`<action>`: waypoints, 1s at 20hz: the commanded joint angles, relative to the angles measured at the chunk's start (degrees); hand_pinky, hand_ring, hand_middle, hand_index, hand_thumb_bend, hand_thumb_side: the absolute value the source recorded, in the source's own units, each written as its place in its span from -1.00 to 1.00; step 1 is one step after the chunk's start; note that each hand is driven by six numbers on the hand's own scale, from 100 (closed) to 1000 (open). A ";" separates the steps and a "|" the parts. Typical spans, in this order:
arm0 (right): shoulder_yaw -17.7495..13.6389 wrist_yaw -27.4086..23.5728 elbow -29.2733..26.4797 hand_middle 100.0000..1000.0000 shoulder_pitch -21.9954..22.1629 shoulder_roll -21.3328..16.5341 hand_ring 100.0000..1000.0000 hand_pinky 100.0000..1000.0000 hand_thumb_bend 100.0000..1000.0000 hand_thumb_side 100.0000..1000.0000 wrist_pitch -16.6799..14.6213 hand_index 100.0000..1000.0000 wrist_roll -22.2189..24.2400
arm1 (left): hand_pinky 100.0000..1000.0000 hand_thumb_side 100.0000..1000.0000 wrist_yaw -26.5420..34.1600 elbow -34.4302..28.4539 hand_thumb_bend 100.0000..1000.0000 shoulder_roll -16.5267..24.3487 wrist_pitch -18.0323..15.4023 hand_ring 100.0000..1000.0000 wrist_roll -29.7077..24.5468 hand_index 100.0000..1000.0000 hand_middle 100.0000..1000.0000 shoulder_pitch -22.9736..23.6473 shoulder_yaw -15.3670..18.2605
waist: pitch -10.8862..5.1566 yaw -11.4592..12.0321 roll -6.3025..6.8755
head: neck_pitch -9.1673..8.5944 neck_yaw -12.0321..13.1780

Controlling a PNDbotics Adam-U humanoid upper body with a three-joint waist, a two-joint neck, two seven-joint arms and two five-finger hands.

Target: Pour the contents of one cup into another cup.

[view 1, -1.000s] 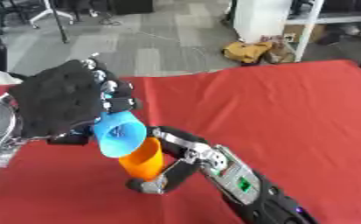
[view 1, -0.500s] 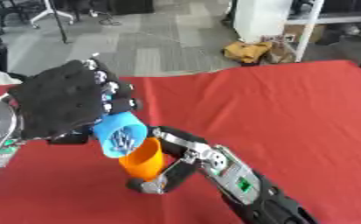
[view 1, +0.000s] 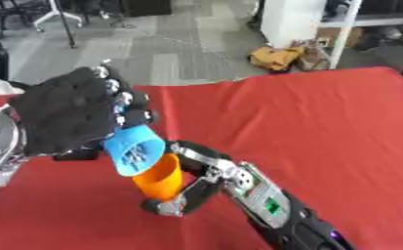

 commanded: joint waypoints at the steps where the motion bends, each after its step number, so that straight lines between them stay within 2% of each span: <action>1: -0.56 -0.37 -0.96 -0.02 -1.07 -0.64 -0.60 -0.24 -0.74 -1.00 -0.02 0.53 -0.31 | -0.72 -1.00 -0.08 -0.46 0.38 1.22 0.06 -0.69 0.09 0.24 -0.56 -1.10 0.30 | -1.20 0.06 0.03 | -0.69 -0.17; 20: -0.45 -0.45 -1.31 -0.02 -1.28 -0.66 -0.60 -0.24 -0.75 -1.00 0.20 0.53 -0.40 | -0.71 -1.00 -3.69 1.60 0.38 0.56 0.34 -0.68 1.88 0.26 -0.56 -1.42 0.41 | -1.14 -0.21 0.12 | -0.68 -0.06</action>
